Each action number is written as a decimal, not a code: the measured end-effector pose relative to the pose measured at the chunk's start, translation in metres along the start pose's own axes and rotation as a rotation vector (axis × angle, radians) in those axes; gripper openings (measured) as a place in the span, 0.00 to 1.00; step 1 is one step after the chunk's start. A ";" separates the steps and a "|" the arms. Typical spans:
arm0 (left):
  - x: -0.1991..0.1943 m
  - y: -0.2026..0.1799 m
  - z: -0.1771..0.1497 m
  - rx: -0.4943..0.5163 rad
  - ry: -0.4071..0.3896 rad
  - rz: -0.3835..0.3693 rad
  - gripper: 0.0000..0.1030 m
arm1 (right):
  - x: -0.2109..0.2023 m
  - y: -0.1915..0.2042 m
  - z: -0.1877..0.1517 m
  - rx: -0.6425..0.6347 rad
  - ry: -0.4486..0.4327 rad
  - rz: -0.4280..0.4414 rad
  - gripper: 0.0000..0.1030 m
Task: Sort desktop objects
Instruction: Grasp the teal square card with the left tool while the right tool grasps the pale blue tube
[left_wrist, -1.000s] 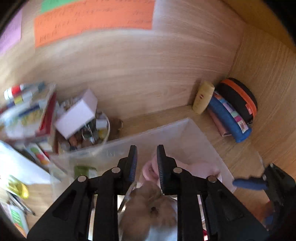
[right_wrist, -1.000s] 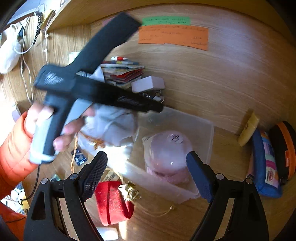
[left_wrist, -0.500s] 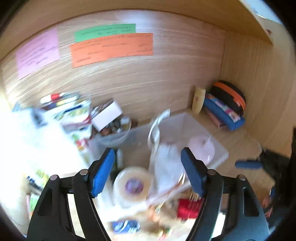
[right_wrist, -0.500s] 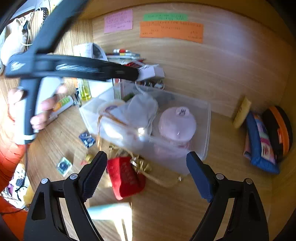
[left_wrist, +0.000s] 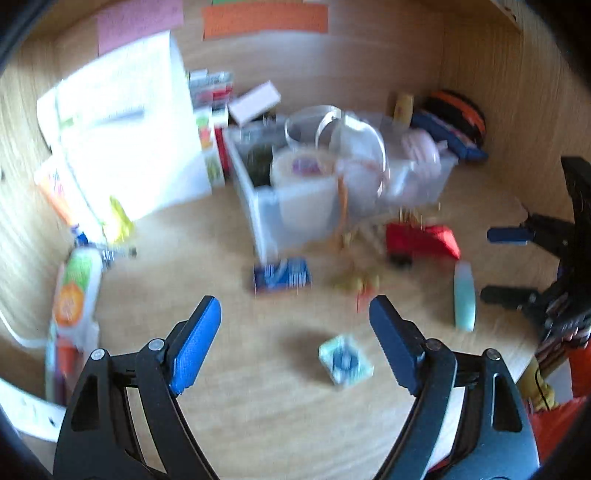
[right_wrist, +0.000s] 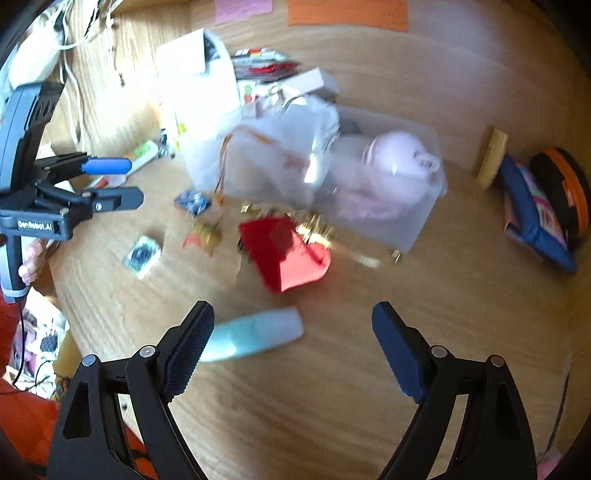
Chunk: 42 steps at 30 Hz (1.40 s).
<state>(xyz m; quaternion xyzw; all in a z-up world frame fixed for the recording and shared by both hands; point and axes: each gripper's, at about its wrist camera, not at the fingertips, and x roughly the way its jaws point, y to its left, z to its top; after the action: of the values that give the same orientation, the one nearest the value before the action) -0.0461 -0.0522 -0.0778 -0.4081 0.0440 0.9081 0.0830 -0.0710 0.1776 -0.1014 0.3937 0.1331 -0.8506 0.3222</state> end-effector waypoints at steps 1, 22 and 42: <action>0.001 0.001 -0.007 0.001 0.013 0.000 0.81 | 0.001 0.002 -0.002 -0.004 0.010 0.003 0.83; 0.030 -0.018 -0.025 0.100 0.088 -0.090 0.60 | 0.026 0.024 -0.011 -0.063 0.109 0.017 0.81; 0.023 -0.005 -0.025 0.014 0.031 -0.080 0.38 | 0.004 0.016 -0.005 -0.061 0.027 0.026 0.69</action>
<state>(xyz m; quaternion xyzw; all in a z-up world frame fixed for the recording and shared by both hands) -0.0415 -0.0482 -0.1115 -0.4228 0.0353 0.8974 0.1214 -0.0600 0.1658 -0.1071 0.3967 0.1582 -0.8365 0.3434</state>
